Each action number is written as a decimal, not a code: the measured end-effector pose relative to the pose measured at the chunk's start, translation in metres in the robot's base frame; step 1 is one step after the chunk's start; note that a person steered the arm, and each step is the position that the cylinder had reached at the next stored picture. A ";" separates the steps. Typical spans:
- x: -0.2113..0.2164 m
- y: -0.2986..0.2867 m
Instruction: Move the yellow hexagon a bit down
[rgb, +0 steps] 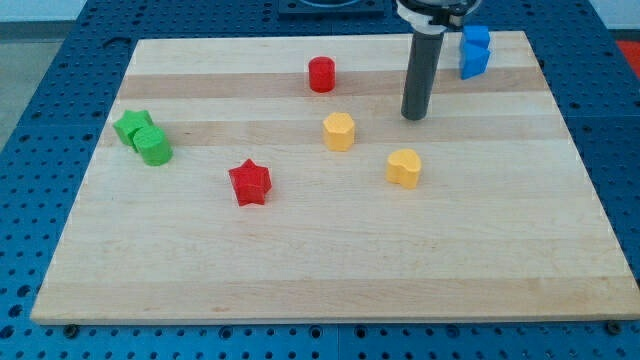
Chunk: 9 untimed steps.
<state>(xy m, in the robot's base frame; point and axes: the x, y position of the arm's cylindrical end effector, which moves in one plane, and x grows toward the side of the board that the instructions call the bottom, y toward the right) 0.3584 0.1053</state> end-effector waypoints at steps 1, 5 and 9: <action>0.001 -0.007; -0.004 -0.043; -0.004 -0.071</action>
<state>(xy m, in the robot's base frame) 0.3549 0.0347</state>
